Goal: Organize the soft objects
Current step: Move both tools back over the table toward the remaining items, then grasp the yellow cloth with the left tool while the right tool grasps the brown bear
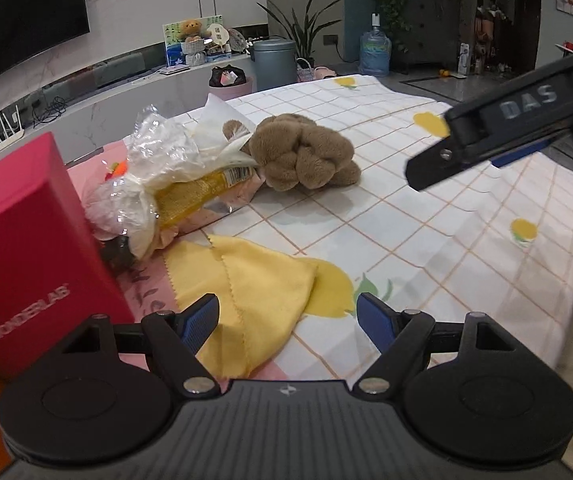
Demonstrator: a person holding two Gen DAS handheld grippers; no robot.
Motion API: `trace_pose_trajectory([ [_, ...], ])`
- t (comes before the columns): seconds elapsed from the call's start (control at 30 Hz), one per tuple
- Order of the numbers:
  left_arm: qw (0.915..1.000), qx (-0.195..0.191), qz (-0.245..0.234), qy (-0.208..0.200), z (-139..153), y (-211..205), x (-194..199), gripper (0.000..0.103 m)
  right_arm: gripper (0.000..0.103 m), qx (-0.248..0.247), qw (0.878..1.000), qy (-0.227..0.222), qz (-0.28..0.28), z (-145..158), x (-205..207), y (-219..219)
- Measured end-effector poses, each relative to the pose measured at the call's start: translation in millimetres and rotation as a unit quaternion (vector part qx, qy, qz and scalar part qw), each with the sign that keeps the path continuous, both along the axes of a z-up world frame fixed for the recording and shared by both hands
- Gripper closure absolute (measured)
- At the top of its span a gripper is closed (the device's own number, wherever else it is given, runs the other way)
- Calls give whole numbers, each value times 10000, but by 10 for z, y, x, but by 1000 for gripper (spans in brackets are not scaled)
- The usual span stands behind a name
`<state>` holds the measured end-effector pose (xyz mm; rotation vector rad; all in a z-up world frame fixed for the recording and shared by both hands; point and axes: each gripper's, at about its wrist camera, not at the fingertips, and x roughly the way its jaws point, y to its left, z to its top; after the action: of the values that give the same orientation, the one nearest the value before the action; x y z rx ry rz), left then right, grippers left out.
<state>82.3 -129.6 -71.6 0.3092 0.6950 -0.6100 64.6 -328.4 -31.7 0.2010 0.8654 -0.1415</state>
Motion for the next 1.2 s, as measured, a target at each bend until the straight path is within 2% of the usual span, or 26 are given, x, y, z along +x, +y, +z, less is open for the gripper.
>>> trace_pose_trajectory([
  [0.23, 9996, 137, 200, -154, -124, -93, 149, 11, 4, -7, 9999, 153, 25, -116, 58, 1],
  [0.4, 9984, -254, 500, 78, -171, 0, 272, 7, 4, -59, 9997, 164, 143, -130, 82, 36],
  [0.53, 9980, -368, 505, -38, -175, 33, 298, 8, 4, -152, 9996, 166, 182, -160, 121, 61],
  [0.63, 9984, -419, 374, -98, -164, 38, 243, 23, 4, -115, 9996, 165, 199, -187, 132, 67],
  [0.7, 9987, -446, 208, -130, -151, 34, 188, 45, 4, -117, 9995, 143, 243, -200, 141, 85],
  [0.73, 9988, -453, 156, -139, -147, 27, 160, 50, 4, -126, 9994, 126, 287, -205, 147, 100],
  [0.8, 9988, -462, 63, -163, -137, 32, 100, 70, 4, -168, 9990, 92, 400, -215, 161, 137],
  [0.93, 9983, -563, 120, -43, -125, 83, 89, 94, 4, -193, 9986, 81, 481, -214, 162, 198],
  [1.07, 9968, -739, 202, 230, -98, 172, 118, 98, 4, -203, 9983, 29, 540, -184, 131, 229],
  [1.2, 9968, -707, 300, 224, -73, 217, 7, 98, 7, -134, 9986, -28, 516, -164, 123, 209],
])
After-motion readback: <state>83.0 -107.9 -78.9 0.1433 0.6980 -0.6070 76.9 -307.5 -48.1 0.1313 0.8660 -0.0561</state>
